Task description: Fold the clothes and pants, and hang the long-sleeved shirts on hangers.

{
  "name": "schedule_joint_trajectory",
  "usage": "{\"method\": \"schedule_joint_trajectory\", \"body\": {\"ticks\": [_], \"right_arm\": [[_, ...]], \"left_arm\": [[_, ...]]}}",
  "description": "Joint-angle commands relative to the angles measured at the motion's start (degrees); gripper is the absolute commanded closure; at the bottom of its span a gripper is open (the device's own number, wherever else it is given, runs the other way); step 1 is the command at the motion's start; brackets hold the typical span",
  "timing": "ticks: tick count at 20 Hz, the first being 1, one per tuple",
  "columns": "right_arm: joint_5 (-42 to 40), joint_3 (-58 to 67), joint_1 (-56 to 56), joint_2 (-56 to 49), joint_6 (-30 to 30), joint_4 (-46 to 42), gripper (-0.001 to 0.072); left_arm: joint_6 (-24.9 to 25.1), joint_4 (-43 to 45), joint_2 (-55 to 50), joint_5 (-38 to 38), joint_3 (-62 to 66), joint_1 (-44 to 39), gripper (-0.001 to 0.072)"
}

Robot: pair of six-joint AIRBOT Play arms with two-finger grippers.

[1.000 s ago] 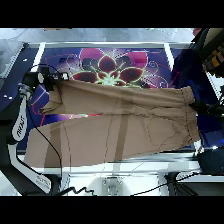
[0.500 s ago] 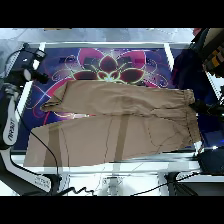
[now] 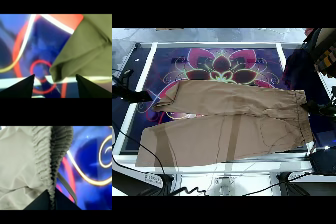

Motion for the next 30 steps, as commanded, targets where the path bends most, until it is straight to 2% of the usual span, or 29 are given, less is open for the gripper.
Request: {"method": "schedule_joint_trajectory", "body": {"ticks": [1, 7, 13, 15, 16, 18, 19, 21, 25, 28, 30], "right_arm": [[0.07, 0.0, 0.02, 0.04, 0.0, 0.0, 0.069], [0.07, 0.0, 0.02, 0.04, 0.0, 0.02, 0.0691], [0.07, 0.0, 0.02, 0.04, 0.39, 0.09, 0.0691], [-0.11, 0.0, 0.02, 0.04, 0.42, 0.09, 0.0691], [-0.22, 0.0, 0.02, 0.02, 0.44, 0.15, 0.0691], [-0.44, 0.0, 0.02, -0.02, 1.03, 0.2, 0.0691], [-0.7, 0.0, 0.02, 0.0, 1.64, 0.2, 0.0691], [-0.87, 0.0, 0.02, 0.0, 1.95, 0.85, 0.0691], [-1.55, 0.0, 0.17, 0.0, 1.97, 7.63, 0.0691], [-3.52, 0.02, 2.12, 0.0, 2.14, 12.7, 0.0691], [-7.37, 0.26, 4.33, 0.0, 4.7, 13.11, 0.0692]], "left_arm": [[2.75, -3.98, -0.15, -3.39, -2.25, 2.29, 0.0133], [10.14, -7.8, -0.26, -2.47, -8.61, 2.19, 0.0134], [8.83, -7.87, -3.3, 5.73, -8.74, 1.14, 0.0138], [6.97, -7.87, -3.78, 11.21, -8.74, 0.07, 0.0185], [5.97, -7.87, -3.8, 13.79, -8.74, -0.5, 0.0301], [4.61, -7.85, -3.78, 17.59, -8.74, -1.75, 0.0599], [4.37, -7.89, -3.78, 18.34, -8.74, -2.23, 0.069], [0.22, -7.85, -3.76, 20.98, -8.37, -2.78, 0.069], [-15.04, -7.82, -3.76, 25.46, -0.57, -2.82, 0.0692], [-20.79, -7.82, -3.76, 24.72, 11.32, -2.78, 0.0693], [-23.56, -7.76, -3.76, 22.21, 17.77, -2.19, 0.0693]]}}
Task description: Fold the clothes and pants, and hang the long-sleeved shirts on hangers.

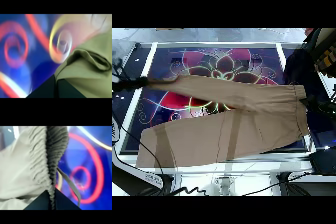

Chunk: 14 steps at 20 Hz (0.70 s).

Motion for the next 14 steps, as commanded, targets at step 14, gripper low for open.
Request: {"method": "schedule_joint_trajectory", "body": {"ticks": [14], "right_arm": [[-13.51, 0.39, 6.91, -3.39, 24.57, -21.0, 0.0692]], "left_arm": [[-8.57, 14.82, -3.54, -21.97, -9.25, 2.4, 0.0692]]}}
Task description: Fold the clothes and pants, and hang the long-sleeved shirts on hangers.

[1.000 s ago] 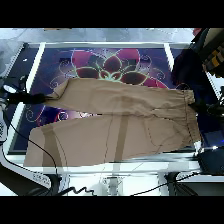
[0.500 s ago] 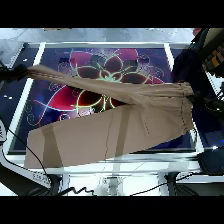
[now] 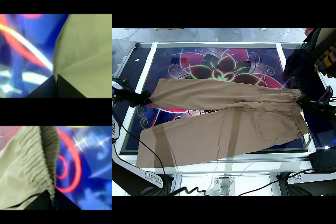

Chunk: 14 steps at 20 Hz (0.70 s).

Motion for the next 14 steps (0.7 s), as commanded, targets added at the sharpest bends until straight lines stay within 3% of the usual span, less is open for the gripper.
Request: {"method": "schedule_joint_trajectory", "body": {"ticks": [1, 6, 10, 11, 12, 13, 14], "right_arm": [[1.68, 0.02, 0.17, -0.22, 4.17, -7.21, 0.0692], [4.9, 0.02, 0.17, -0.22, 5.25, -13.29, 0.0692], [3.04, 0.04, 0.17, -0.17, 5.18, -13.4, 0.0691], [2.56, 0.33, 0.17, -0.13, 5.18, -13.4, 0.061], [2.51, 1.05, 0.17, -0.11, 4.92, -13.42, 0.0316], [2.78, 2.4, 0.17, -0.09, 4.81, -13.44, 0.0079], [4.15, 4.15, 0.17, 0.0, 4.83, -13.44, 0.0065]], "left_arm": [[-1.4, 6.58, 0.42, -6.01, -1.46, 0.04, 0.0692], [-1.6, 8.15, 0.96, -10.36, -1.51, -0.07, 0.0692], [-2.21, 10.01, 0.96, -9.03, -1.46, -0.07, 0.069], [-2.16, 9.2, 0.96, -8.07, -1.44, -0.07, 0.0657], [-2.16, 8.13, 0.96, -7.26, -1.31, -0.09, 0.0484], [-2.14, 6.4, 0.96, -6.86, -0.92, -0.09, 0.0217], [-2.19, 5.01, 0.96, -6.99, -0.11, -0.07, 0.0084]]}}
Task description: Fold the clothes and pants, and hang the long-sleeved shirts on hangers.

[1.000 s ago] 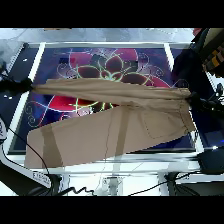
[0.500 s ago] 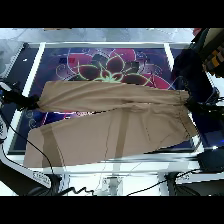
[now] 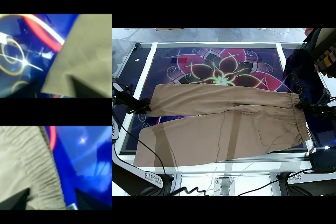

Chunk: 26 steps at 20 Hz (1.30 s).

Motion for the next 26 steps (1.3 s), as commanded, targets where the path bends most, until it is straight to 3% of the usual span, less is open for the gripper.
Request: {"method": "schedule_joint_trajectory", "body": {"ticks": [1, 5, 6, 7, 8, 11, 17, 21, 26], "right_arm": [[2.67, 4.42, 0.04, 0.63, 0.09, -0.7, 0.0064], [11.52, 11.26, -0.26, 5.62, 7.08, -10.19, 0.0078], [14.27, 11.85, -0.74, 7.93, 9.6, -13.84, 0.0094], [17.68, 11.87, -1.4, 10.27, 10.8, -16.94, 0.0099], [22.1, 11.87, -2.43, 12.59, 11.52, -19.63, 0.0146], [32.96, 10.75, -6.27, 19.06, 11.61, -22.14, 0.0162], [45.55, -5.86, -11.8, 34.21, 15.19, -21.68, 0.0162], [40.63, -21.24, -11.8, 40.68, 18.16, -17.33, 0.0162], [22.4, -34.95, -11.8, 41.59, 20.87, -13.79, 0.0162]], "left_arm": [[0.07, -3.76, 0.17, 0.52, 2.03, -0.02, 0.0086], [3.13, -3.65, 5.9, 0.33, 5.33, 0.0, 0.0097], [4.7, -3.67, 8.44, 0.74, 5.49, 0.13, 0.0146], [6.19, -3.74, 11.06, 1.31, 5.49, 0.17, 0.0243], [7.85, -3.76, 13.46, 2.14, 5.49, 0.17, 0.0281], [13.53, -9.38, 20.06, 3.34, 5.49, -0.02, 0.0281], [15.34, -17.9, 24.44, 3.82, 5.38, -0.02, 0.0281], [16.65, -17.88, 23.41, 3.78, 5.18, -0.02, 0.0281], [17.51, -17.84, 22.38, 3.82, 5.16, -0.02, 0.028]]}}
